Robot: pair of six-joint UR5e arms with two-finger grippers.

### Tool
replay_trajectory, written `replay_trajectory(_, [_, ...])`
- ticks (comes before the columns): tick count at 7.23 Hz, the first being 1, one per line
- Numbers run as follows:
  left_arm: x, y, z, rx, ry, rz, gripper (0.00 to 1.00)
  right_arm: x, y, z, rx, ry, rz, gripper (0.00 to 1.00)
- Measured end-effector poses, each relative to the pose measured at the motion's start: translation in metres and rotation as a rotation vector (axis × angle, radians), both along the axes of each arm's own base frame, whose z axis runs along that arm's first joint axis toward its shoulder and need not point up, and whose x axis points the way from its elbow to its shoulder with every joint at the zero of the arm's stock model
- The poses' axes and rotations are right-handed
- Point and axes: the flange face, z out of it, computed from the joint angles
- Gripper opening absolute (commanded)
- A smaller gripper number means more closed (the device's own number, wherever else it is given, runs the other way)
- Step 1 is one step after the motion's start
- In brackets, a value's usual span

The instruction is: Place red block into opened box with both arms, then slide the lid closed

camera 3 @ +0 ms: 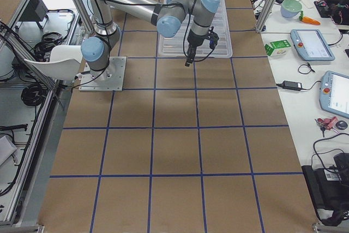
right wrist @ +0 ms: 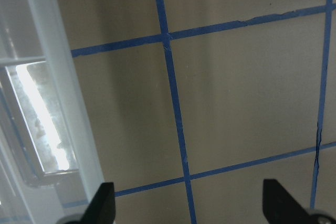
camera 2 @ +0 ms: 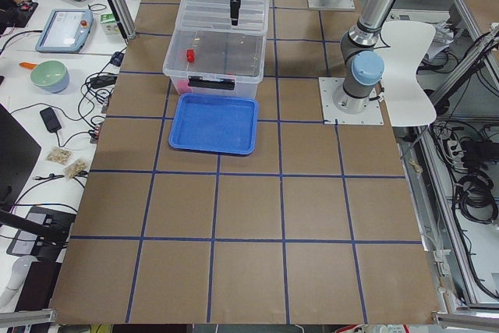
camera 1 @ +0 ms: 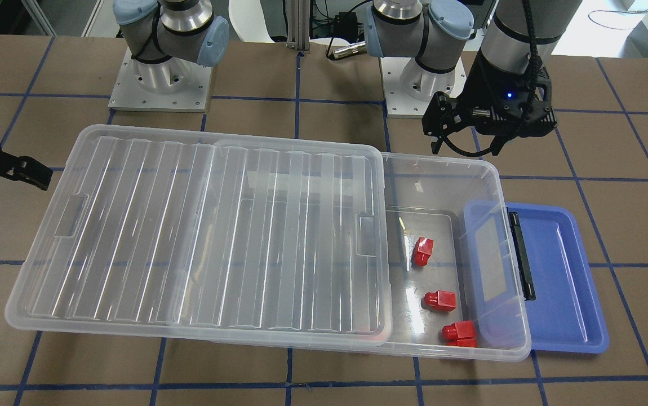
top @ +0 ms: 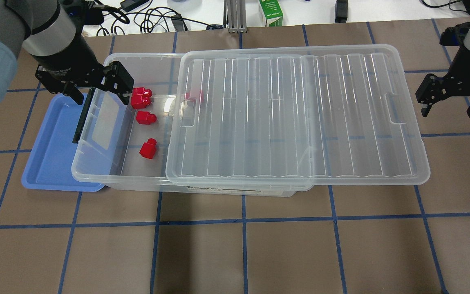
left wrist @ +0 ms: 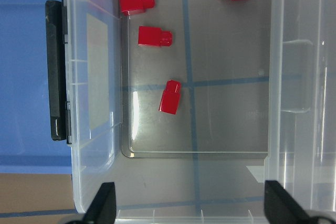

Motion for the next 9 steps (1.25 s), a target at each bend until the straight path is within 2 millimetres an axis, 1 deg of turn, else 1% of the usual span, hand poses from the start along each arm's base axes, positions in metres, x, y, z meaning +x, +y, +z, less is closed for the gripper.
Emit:
replay_trajectory(2, [0.0,-0.001,0.0,-0.004,0.0,0.002,1.0,0.0,0.001,-0.013,0.01,-0.003,0.001,1.0])
replay_trajectory(7, [-0.001,-0.004,0.0,-0.022,-0.011,0.003,1.0,0.001,0.002,-0.021,0.015,-0.005,0.001,1.0])
replay_trajectory(9, [-0.001,-0.003,-0.001,-0.021,-0.012,0.003,1.0,0.001,-0.001,-0.02,-0.016,0.002,0.002,1.0])
